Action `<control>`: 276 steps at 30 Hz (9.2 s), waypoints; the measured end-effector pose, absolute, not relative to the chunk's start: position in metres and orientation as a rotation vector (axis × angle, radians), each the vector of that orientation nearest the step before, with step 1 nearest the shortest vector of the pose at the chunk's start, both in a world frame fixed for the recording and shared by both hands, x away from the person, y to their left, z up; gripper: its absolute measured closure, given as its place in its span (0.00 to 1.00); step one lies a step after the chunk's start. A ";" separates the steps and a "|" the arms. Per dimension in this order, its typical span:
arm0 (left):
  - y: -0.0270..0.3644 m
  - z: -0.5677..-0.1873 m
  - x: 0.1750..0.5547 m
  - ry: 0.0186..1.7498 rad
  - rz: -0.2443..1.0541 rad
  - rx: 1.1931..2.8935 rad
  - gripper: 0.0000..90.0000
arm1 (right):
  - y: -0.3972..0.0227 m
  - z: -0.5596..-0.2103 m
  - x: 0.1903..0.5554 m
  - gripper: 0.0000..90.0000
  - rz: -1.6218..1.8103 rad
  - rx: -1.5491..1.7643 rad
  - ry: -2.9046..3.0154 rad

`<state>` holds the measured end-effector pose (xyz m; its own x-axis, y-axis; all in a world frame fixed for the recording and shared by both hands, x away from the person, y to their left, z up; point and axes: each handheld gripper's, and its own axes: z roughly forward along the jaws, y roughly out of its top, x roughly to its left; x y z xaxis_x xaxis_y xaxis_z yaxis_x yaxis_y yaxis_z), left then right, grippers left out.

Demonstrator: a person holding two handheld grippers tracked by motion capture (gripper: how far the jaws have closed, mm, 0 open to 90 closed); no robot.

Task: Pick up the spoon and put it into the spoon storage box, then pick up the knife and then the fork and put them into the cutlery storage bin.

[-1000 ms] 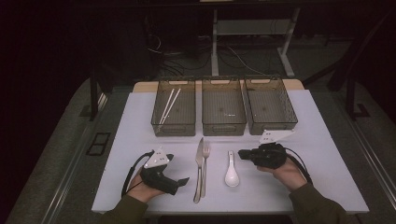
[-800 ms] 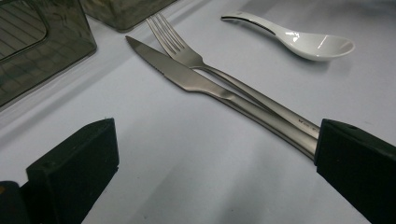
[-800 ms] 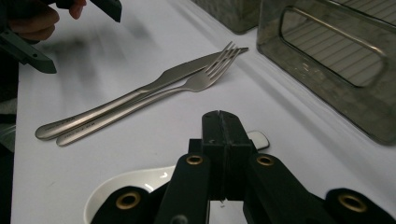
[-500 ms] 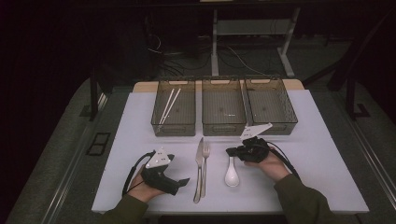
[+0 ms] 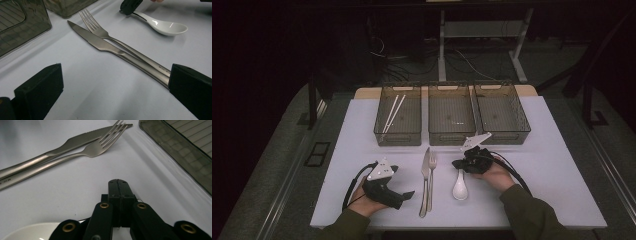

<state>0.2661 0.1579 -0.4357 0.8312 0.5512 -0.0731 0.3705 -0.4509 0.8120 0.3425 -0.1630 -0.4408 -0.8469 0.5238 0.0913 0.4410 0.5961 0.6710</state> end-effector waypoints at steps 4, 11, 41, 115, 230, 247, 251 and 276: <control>0.158 -0.436 0.267 0.674 0.247 2.091 0.00 | -0.167 -0.440 0.339 1.00 1.057 0.818 2.710; 0.158 -0.435 0.266 0.669 0.241 2.093 0.00 | -0.175 -0.440 0.334 1.00 1.005 0.825 2.720; 0.157 -0.434 0.264 0.665 0.240 2.088 0.00 | -0.233 -0.437 0.290 0.99 0.986 0.851 2.786; 0.155 -0.437 0.263 0.605 0.214 2.097 0.00 | -0.177 -0.443 0.273 0.86 1.056 0.572 2.858; 0.156 -0.434 0.262 0.579 0.219 2.056 0.00 | -0.166 -0.351 0.434 0.42 1.250 1.043 2.523; 0.156 -0.434 0.262 0.579 0.222 2.054 0.00 | -0.208 -0.372 0.360 0.32 1.358 0.980 2.445; 0.156 -0.433 0.262 0.574 0.224 2.061 0.00 | -0.219 -0.383 0.344 0.31 1.364 0.972 2.442; 0.156 -0.428 0.262 0.616 0.266 2.052 0.01 | -0.279 -0.431 0.266 0.22 1.296 1.068 2.368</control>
<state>0.2622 0.1556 -0.4283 0.8500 0.5239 -0.0553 0.3188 -0.4279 0.8457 0.2656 -0.2789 -0.4308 -0.7047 0.6973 0.1310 0.4861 0.3400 0.8051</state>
